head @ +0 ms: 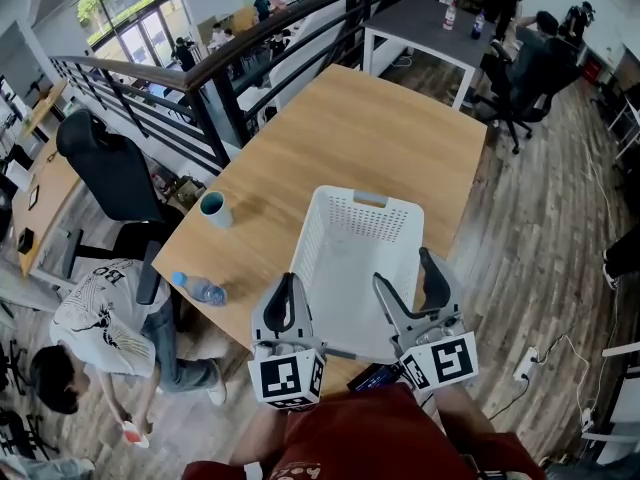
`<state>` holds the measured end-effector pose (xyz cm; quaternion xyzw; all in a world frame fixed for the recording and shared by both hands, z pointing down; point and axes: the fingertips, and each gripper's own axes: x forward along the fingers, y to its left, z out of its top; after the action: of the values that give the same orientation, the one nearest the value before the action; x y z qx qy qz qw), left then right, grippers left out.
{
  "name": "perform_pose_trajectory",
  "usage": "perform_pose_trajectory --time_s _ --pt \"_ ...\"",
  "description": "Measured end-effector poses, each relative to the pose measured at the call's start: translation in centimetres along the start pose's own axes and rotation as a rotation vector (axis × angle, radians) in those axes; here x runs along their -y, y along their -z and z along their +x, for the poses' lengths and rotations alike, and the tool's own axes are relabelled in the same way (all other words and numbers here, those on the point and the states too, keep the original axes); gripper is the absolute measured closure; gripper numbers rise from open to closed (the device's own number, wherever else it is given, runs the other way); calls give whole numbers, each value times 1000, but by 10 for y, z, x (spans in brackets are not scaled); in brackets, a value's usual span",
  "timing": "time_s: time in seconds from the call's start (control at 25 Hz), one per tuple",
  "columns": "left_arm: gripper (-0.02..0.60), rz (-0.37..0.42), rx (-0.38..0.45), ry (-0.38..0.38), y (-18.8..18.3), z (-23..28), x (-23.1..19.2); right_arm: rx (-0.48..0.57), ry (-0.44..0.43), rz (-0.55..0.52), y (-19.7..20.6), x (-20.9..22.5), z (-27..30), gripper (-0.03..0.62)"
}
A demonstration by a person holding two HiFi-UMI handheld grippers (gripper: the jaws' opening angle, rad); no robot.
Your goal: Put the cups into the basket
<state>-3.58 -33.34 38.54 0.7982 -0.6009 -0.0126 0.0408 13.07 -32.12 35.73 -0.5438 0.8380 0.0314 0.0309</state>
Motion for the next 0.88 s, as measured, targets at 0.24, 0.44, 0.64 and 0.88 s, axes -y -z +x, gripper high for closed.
perform_pose_trajectory --time_s 0.24,0.44,0.64,0.88 --pt "560 0 -2 1 -1 -1 1 -20 -2 -14 1 -2 2 263" --pt "560 -3 7 -1 -4 -1 -1 -43 38 -27 2 4 3 328" --pt "560 -3 2 -1 -3 -1 -1 -74 69 -33 8 10 4 377" --pt "560 -2 4 6 -4 -2 0 -106 85 -21 16 17 4 404"
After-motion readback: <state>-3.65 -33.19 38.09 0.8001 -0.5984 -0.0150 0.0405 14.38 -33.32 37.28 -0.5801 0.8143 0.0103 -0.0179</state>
